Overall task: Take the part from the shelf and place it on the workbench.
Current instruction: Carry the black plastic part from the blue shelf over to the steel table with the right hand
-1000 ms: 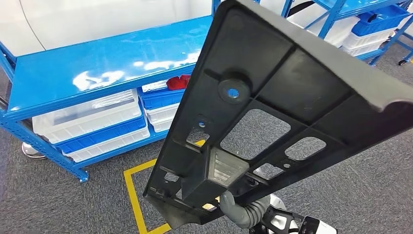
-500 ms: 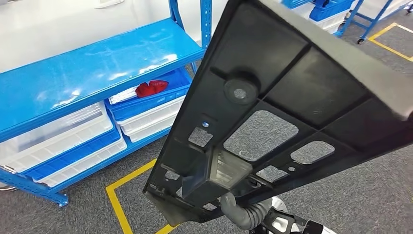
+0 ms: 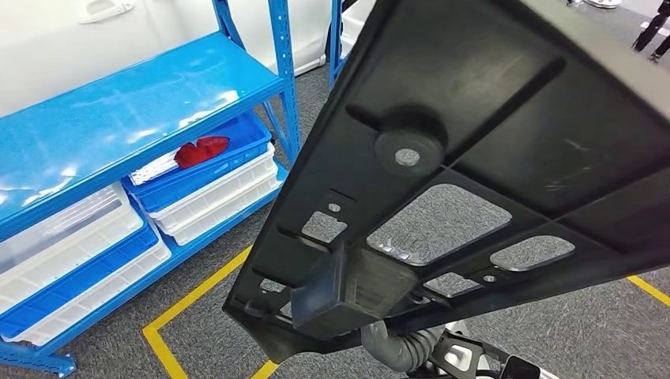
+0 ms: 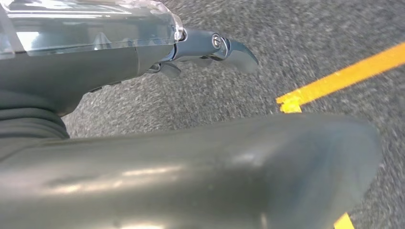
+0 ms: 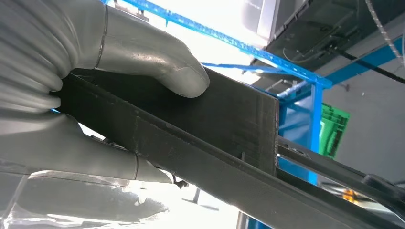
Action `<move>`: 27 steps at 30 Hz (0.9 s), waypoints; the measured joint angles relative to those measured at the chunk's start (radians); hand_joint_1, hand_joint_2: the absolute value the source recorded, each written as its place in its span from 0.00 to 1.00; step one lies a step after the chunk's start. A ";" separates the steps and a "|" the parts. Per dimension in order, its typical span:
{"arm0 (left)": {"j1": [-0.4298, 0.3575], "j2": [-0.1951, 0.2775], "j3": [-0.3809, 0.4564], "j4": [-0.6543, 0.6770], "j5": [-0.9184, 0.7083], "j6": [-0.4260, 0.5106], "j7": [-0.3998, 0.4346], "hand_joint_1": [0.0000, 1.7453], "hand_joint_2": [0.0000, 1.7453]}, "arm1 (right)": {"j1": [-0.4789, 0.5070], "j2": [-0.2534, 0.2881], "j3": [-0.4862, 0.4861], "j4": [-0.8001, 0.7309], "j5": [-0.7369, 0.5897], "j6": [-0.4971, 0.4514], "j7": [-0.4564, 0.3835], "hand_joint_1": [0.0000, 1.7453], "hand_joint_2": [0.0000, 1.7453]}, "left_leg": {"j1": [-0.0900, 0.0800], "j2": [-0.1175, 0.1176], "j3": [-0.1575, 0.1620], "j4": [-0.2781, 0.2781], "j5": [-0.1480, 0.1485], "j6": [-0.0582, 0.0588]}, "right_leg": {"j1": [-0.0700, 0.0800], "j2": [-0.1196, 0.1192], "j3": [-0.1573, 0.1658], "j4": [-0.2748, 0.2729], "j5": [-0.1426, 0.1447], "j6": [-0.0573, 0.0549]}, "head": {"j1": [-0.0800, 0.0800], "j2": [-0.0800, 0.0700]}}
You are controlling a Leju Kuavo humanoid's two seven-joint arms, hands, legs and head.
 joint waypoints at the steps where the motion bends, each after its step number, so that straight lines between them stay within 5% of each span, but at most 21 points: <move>1: -0.001 -0.001 0.001 0.000 0.002 0.000 0.000 0.00 0.00 | -0.008 0.002 0.000 0.002 0.003 0.000 0.000 1.00 1.00 | -0.002 0.008 0.002 0.000 -0.002 -0.004 | 0.004 -0.020 0.032 -0.062 0.018 -0.007 | 0.000 0.000; 3: -0.002 -0.001 0.004 0.000 0.007 0.001 0.000 0.00 0.00 | -0.022 0.008 0.000 0.008 0.011 -0.005 0.000 1.00 1.00 | -0.006 0.025 0.007 0.000 -0.005 -0.015 | 0.013 -0.039 0.057 -0.114 0.023 -0.020 | 0.000 0.000; 5: -0.004 -0.002 0.006 0.000 0.011 0.002 0.001 0.00 0.00 | -0.030 0.012 0.000 0.015 0.022 -0.014 0.000 1.00 1.00 | -0.007 0.041 0.010 -0.002 -0.008 -0.027 | 0.013 -0.015 0.054 -0.117 0.028 -0.031 | 0.000 0.000; 7: -0.007 -0.003 0.008 0.000 0.012 0.002 0.001 0.00 0.00 | -0.038 0.015 0.000 0.022 0.030 -0.023 0.000 1.00 1.00 | -0.003 0.016 0.002 0.027 -0.032 -0.037 | 0.007 0.005 0.056 -0.127 0.036 -0.044 | 0.000 0.000; 10: -0.003 -0.005 0.014 0.000 0.012 0.002 0.001 0.00 0.00 | -0.055 0.019 0.000 0.036 0.039 -0.038 0.000 1.00 1.00 | 0.002 -0.050 -0.080 0.207 -0.126 -0.046 | 0.006 0.037 0.056 -0.132 0.042 -0.054 | 0.000 0.000; 12: 0.002 -0.006 0.018 0.000 0.010 0.002 0.005 0.00 0.00 | -0.059 0.020 0.000 0.048 0.049 -0.052 0.000 1.00 1.00 | 0.002 -0.058 -0.123 0.286 -0.140 -0.047 | 0.007 0.064 0.055 -0.130 0.042 -0.054 | 0.000 0.000; 14: 0.003 -0.009 0.020 0.000 0.007 0.002 0.013 0.00 0.00 | -0.064 0.020 0.000 0.058 0.057 -0.065 0.000 1.00 1.00 | 0.002 -0.066 -0.098 0.214 -0.079 -0.045 | 0.007 0.089 0.056 -0.125 0.041 -0.052 | 0.000 0.000; 16: 0.003 -0.014 0.021 0.000 0.005 0.001 0.023 0.00 0.00 | -0.071 0.020 0.000 0.067 0.060 -0.073 0.000 1.00 1.00 | 0.006 -0.105 -0.041 0.078 -0.017 -0.040 | 0.007 0.113 0.052 -0.117 0.038 -0.045 | 0.000 0.000; 18: 0.003 -0.019 0.023 0.000 0.006 0.001 0.036 0.00 0.00 | -0.076 0.019 0.001 0.075 0.064 -0.076 0.000 1.00 1.00 | 0.006 -0.133 -0.015 0.016 -0.002 -0.032 | 0.007 0.133 0.044 -0.111 0.038 -0.032 | 0.000 0.000; 20: 0.002 -0.027 0.023 0.001 0.007 0.003 0.048 0.00 0.00 | -0.077 0.018 0.001 0.080 0.067 -0.081 0.000 1.00 1.00 | 0.004 -0.119 -0.014 0.013 -0.001 -0.020 | 0.006 0.150 0.037 -0.111 0.042 -0.018 | 0.000 0.000; 23: -0.002 -0.038 0.023 0.001 0.008 0.005 0.055 0.00 0.00 | -0.079 0.016 0.002 0.085 0.067 -0.087 0.000 1.00 1.00 | 0.007 -0.086 -0.011 0.005 0.005 0.000 | 0.007 0.098 0.005 -0.048 0.003 -0.002 | 0.000 0.000; 25: 0.001 -0.039 0.024 0.001 0.008 0.006 0.057 0.00 0.00 | -0.079 0.015 0.002 0.089 0.062 -0.087 0.000 1.00 1.00 | 0.003 -0.062 -0.011 0.005 0.004 0.007 | 0.005 0.053 -0.058 0.083 -0.061 0.006 | 0.000 0.000; 27: 0.004 -0.041 0.025 0.001 0.010 0.013 0.058 0.00 0.00 | -0.072 0.012 0.002 0.092 0.052 -0.085 0.000 1.00 1.00 | 0.000 -0.036 -0.010 0.005 0.001 0.009 | 0.002 0.042 -0.106 0.177 -0.086 0.010 | 0.000 0.000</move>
